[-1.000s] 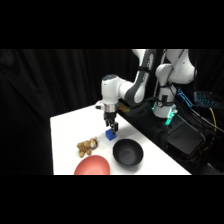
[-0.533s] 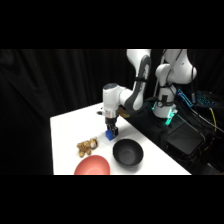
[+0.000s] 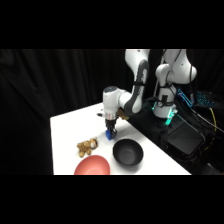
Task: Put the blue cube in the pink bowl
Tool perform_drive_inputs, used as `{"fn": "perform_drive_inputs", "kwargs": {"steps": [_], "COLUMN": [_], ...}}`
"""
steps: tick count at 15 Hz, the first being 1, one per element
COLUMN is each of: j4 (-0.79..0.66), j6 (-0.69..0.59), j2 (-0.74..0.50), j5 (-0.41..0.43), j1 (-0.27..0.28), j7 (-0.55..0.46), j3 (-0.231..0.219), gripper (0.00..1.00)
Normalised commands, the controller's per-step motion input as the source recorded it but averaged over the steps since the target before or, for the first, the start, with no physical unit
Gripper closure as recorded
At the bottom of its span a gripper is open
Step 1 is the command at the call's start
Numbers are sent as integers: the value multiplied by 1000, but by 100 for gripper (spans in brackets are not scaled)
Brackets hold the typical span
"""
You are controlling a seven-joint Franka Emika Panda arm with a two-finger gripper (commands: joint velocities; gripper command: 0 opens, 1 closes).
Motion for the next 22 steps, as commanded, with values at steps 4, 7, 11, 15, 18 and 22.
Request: {"fn": "perform_drive_inputs", "kwargs": {"steps": [4, 7, 11, 15, 18, 22], "j4": [-99, -109, -48, 42, 184, 303], "j6": [-56, -300, -469, -505, -515, -488], "j2": [-245, -404, -469, -430, -270, -117], "j5": [-123, -215, -200, -136, -72, -77], "j1": [213, 230, 78, -54, -85, -51], "j7": [162, 197, 139, 82, 40, 66], "j3": [-227, -230, -65, 107, 183, 186], "gripper": [79, 79, 79, 79, 79, 79]}}
